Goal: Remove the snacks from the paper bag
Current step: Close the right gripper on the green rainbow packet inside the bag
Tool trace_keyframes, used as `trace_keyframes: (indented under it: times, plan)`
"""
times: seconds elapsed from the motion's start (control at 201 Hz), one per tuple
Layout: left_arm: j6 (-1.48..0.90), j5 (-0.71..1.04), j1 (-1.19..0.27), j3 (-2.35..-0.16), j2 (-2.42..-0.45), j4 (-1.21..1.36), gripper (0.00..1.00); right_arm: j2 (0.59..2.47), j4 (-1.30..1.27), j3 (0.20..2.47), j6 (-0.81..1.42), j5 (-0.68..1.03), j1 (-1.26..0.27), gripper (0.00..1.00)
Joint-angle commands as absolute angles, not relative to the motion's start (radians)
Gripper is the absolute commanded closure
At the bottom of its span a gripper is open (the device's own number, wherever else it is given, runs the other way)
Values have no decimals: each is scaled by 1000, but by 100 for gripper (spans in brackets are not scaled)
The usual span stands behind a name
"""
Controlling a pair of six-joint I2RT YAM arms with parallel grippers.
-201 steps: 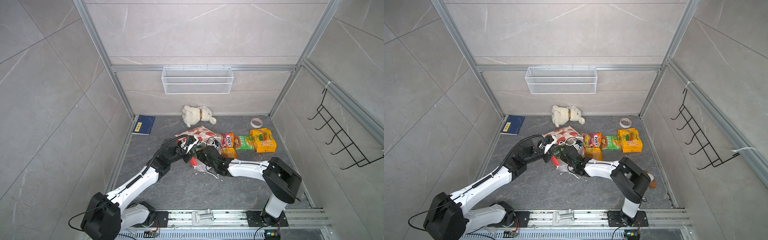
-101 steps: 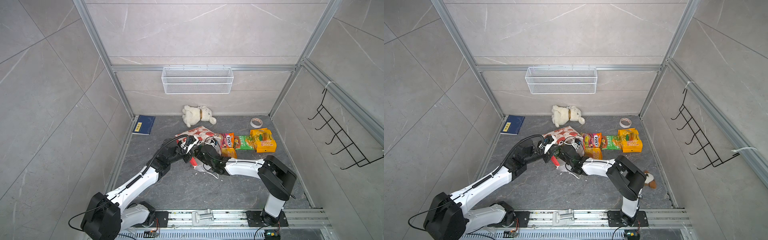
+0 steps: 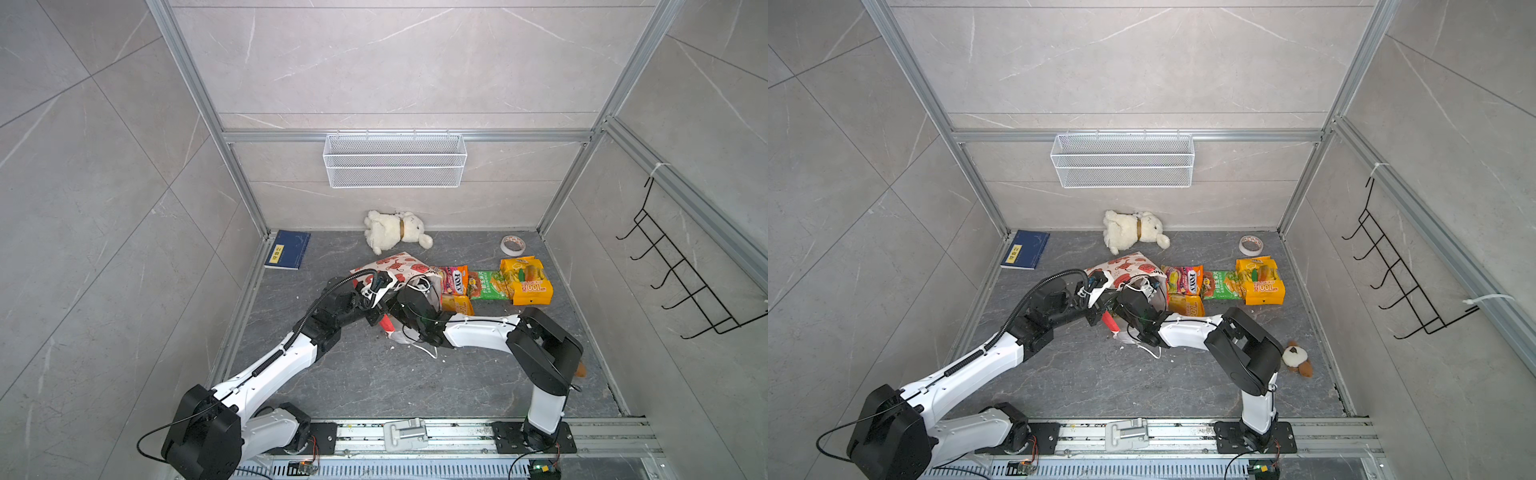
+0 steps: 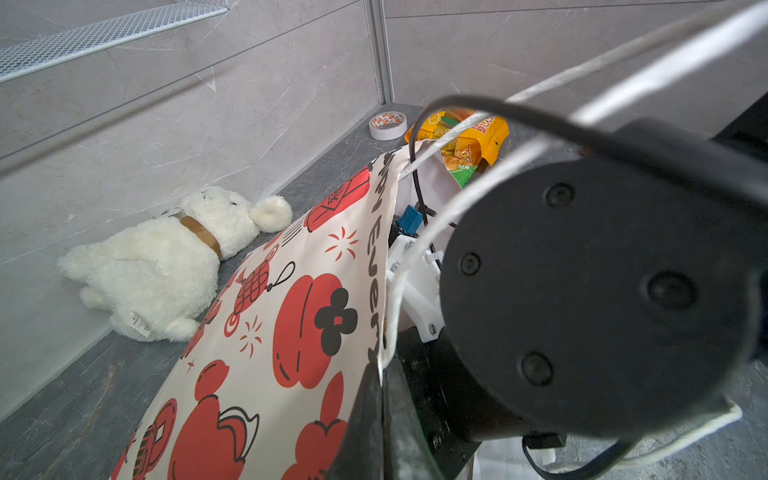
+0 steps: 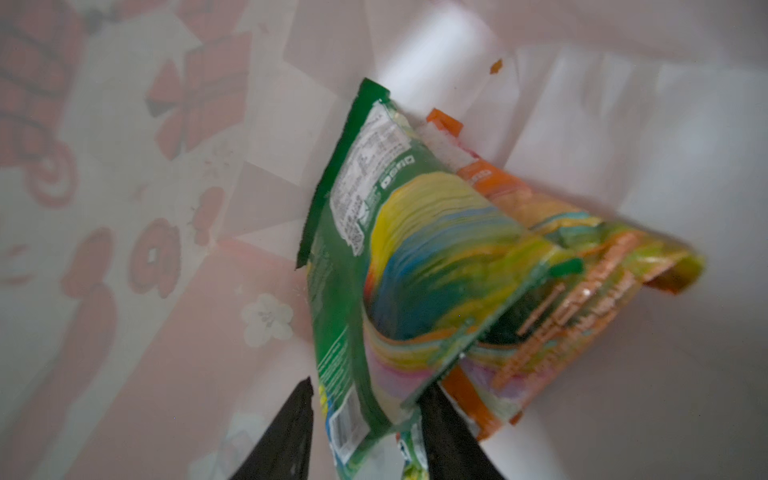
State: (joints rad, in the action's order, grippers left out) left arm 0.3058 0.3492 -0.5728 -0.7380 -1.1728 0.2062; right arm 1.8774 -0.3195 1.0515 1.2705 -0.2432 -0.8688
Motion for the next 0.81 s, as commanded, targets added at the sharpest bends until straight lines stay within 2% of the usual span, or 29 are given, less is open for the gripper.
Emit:
trace_keyframes:
  times: [0.0, 0.184, 0.308, 0.473, 0.607, 0.801]
  plan:
    - [289, 377, -577, -760, -1156, 227, 100, 1912, -344, 1059, 1301, -247, -864, 54]
    - [289, 377, -577, -760, -1151, 225, 100, 1943, -360, 1078, 1305, -236, -858, 55]
    - [286, 378, -577, -759, -1154, 225, 100, 1953, -374, 1086, 1294, -244, -856, 64]
    - [290, 373, -578, -755, -1145, 223, 100, 1948, -374, 1096, 1270, -254, -854, 84]
    - [290, 372, -579, -756, -1147, 223, 100, 1941, -386, 1087, 1257, -268, -854, 95]
    - [288, 367, -580, -761, -1156, 229, 100, 1922, -391, 1079, 1236, -254, -853, 100]
